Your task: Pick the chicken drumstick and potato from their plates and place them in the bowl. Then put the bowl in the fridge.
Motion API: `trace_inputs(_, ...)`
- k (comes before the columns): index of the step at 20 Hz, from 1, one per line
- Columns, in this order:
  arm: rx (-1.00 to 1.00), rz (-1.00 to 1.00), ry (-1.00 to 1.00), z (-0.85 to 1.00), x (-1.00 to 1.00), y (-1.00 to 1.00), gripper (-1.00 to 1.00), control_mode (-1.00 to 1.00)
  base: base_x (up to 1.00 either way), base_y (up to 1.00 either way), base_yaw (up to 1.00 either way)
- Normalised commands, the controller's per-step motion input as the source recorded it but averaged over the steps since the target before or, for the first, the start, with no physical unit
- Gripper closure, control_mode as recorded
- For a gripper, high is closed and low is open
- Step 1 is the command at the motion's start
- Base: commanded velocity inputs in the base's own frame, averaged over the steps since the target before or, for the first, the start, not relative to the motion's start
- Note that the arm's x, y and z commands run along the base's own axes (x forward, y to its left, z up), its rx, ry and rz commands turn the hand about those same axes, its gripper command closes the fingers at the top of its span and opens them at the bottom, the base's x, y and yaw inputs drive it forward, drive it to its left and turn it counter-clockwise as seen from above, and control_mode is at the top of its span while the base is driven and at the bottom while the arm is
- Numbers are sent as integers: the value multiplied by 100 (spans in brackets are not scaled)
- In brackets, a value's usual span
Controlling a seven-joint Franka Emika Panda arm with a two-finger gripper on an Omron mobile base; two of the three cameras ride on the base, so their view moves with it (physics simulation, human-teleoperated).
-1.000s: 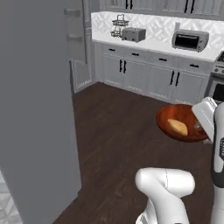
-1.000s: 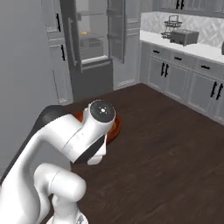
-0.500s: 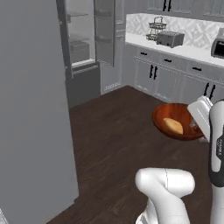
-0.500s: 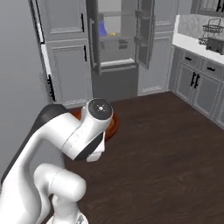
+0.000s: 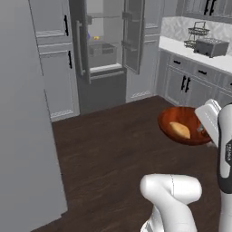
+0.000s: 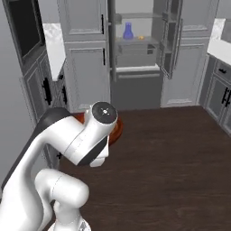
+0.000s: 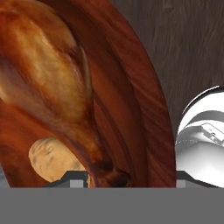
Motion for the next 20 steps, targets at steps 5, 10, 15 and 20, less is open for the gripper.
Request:
trace_inputs(5, 0, 0, 0, 0, 0, 0, 100, 100, 94, -100, 34)
trace_inputs(10, 0, 0, 0, 0, 0, 0, 100, 100, 100, -100, 35)
trace_inputs(15, 0, 0, 0, 0, 0, 0, 100, 100, 100, -100, 34)
trace_inputs(20, 0, 0, 0, 0, 0, 0, 100, 100, 95, -86, 26)
